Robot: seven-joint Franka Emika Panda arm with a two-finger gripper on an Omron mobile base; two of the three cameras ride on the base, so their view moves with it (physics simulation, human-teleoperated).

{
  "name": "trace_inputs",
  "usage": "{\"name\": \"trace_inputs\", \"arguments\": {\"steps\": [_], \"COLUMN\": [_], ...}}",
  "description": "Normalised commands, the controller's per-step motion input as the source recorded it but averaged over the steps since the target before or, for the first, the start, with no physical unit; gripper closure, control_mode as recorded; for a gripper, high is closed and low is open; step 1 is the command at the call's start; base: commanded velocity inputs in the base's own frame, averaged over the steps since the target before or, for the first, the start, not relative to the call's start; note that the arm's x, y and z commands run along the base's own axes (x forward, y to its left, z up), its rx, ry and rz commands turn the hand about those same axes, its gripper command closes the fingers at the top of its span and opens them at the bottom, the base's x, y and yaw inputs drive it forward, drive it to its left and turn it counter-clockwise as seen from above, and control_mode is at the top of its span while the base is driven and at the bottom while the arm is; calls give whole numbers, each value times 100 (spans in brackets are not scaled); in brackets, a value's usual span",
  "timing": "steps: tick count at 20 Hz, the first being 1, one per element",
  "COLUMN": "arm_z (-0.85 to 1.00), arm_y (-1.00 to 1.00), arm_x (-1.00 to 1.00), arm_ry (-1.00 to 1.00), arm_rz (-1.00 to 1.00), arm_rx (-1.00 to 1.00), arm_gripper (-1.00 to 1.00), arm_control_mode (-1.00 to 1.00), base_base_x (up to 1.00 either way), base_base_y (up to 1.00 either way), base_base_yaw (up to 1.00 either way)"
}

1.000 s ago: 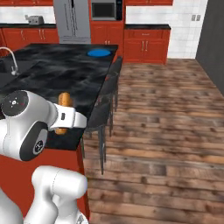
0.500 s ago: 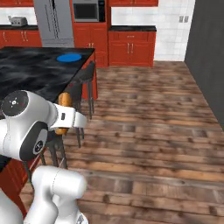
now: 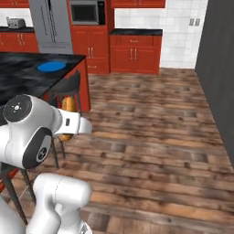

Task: Move the hot dog bun to the plate on the dining table and place the condiment next to that plate. Then navigate to the fridge and take the sausage and place it on the plate as well.

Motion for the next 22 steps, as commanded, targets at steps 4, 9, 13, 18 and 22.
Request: {"name": "trace_inputs", "arguments": {"steps": [4, 9, 13, 18, 22], "arm_z": [0, 0, 0, 0, 0], "arm_y": [0, 0, 0, 0, 0], "arm_x": [0, 0, 0, 0, 0], "arm_ry": [0, 0, 0, 0, 0], "arm_rz": [0, 0, 0, 0, 0], "arm_rx": [0, 0, 0, 0, 0], "arm_gripper": [100, 100, 100, 100, 100], "arm_control_mode": [100, 100, 100, 100, 100], "base_base_x": [100, 100, 100, 100, 97], "base_base_y": [-35, -32, -35, -44, -51], "base_base_yaw": [32, 37, 37, 35, 34]}}
